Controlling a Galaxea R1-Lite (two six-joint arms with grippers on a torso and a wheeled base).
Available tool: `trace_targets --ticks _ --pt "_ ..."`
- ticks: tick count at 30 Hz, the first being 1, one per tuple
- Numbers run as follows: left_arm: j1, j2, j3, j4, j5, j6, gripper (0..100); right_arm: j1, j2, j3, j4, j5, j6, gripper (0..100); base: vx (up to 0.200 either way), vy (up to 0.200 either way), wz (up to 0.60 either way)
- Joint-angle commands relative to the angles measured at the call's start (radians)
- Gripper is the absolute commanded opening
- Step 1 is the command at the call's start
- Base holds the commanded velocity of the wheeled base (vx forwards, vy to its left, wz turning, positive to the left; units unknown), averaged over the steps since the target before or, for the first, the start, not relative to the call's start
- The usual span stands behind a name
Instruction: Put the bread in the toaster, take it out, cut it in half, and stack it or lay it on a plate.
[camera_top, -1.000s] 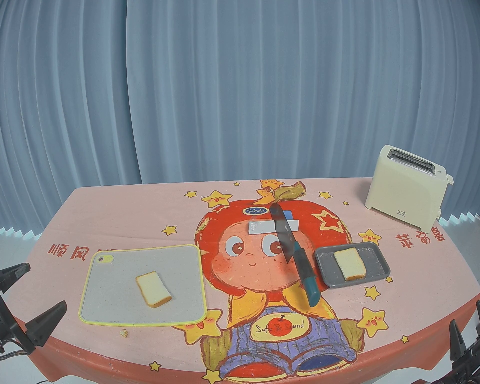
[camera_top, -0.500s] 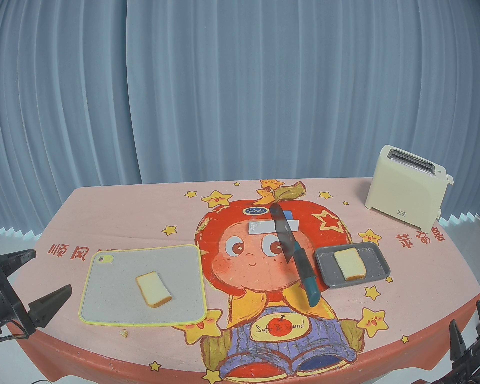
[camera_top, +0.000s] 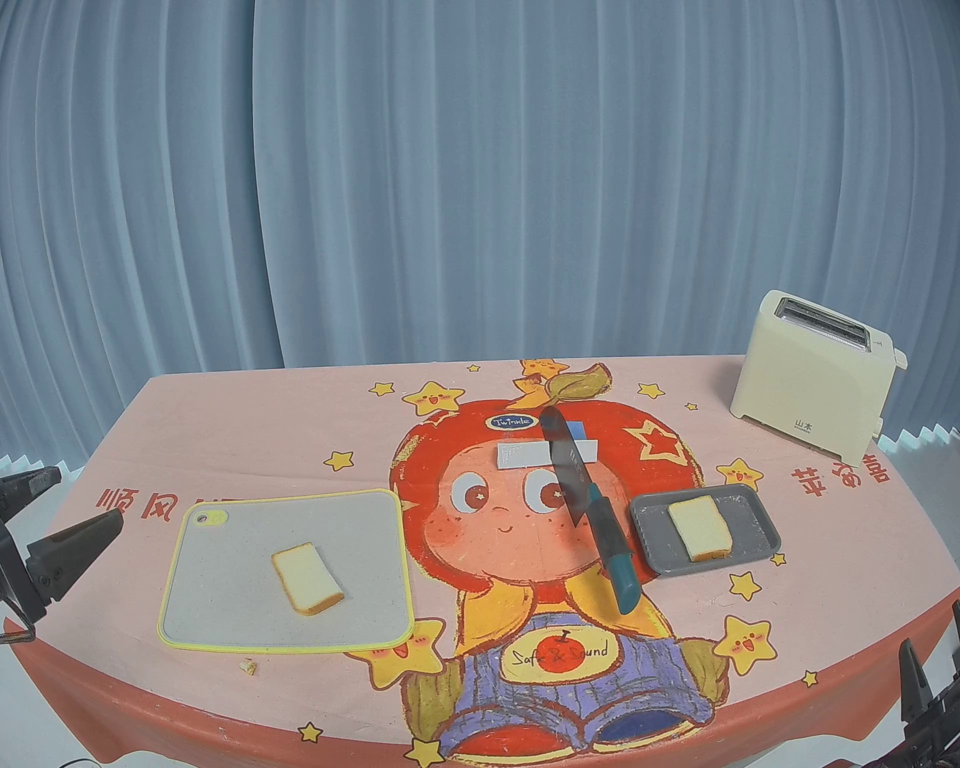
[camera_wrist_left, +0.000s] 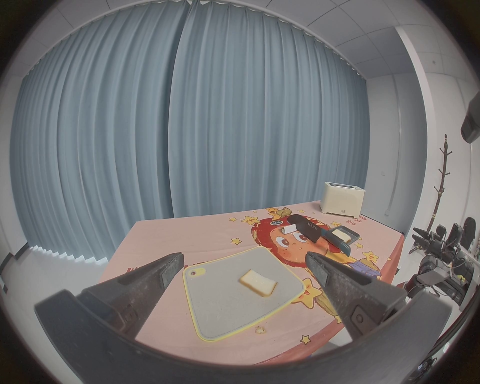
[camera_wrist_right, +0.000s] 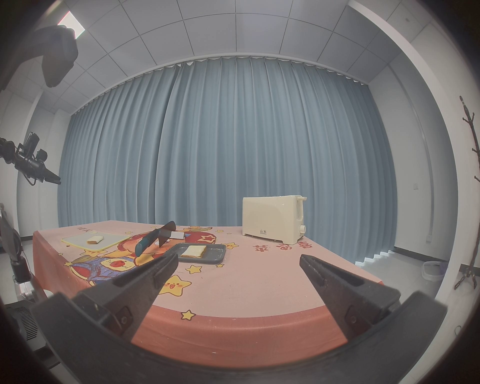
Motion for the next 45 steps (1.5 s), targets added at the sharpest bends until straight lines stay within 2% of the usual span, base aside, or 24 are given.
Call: trace_targets --ticks 1,12,14,18,20,21,22,24,25,29,30,37,40,45 --pt "0.002 0.009 -0.019 0.027 0.004 -0.003 100 0.000 -0.016 0.017 0.000 0.001 0.000 100 0.000 0.000 0.00" --pt "0.002 0.050 -0.058 0.033 0.006 -0.007 100 0.000 -0.016 0.017 0.000 0.001 0.000 100 0.000 0.000 0.00" --pt "0.002 0.090 -0.064 0.030 0.004 -0.030 100 0.000 -0.016 0.017 0.000 0.001 0.000 100 0.000 0.000 0.00" --pt "-0.004 0.151 -0.067 0.012 -0.009 -0.089 100 0.000 -0.016 0.017 0.000 0.001 0.000 100 0.000 0.000 0.00" --pt "-0.027 0.191 -0.065 -0.025 -0.011 -0.138 100 0.000 -0.016 0.017 0.000 0.001 0.000 100 0.000 0.000 0.00" --pt "-0.032 0.196 -0.065 -0.033 -0.011 -0.148 100 0.000 -0.016 0.017 0.000 0.001 0.000 100 0.000 0.000 0.00" --pt "-0.058 0.217 -0.064 -0.076 -0.009 -0.218 100 0.000 -0.016 0.017 0.000 0.001 0.000 100 0.000 0.000 0.00" --pt "-0.089 0.234 -0.064 -0.116 0.000 -0.282 100 0.000 -0.016 0.017 0.000 0.001 0.000 100 0.000 0.000 0.00" --pt "-0.099 0.245 -0.064 -0.119 0.004 -0.290 100 0.000 -0.016 0.017 0.000 0.001 0.000 100 0.000 0.000 0.00" --pt "-0.106 0.265 -0.059 -0.111 0.024 -0.277 100 0.000 -0.016 0.017 0.000 0.001 0.000 100 0.000 0.000 0.00" --pt "-0.106 0.282 -0.056 -0.108 0.043 -0.264 100 0.000 -0.016 0.017 0.000 0.001 0.000 100 0.000 0.000 0.00" --pt "-0.106 0.352 -0.055 -0.106 0.142 -0.233 100 0.000 -0.016 0.017 0.000 0.001 0.000 100 0.000 0.000 0.00" --pt "-0.109 0.371 -0.052 -0.102 0.149 -0.222 100 0.000 -0.016 0.017 0.000 0.001 0.000 100 0.000 0.000 0.00" --pt "-0.127 0.405 -0.070 -0.044 0.153 -0.222 100 0.000 -0.016 0.017 0.000 0.001 0.000 100 0.000 0.000 0.00"
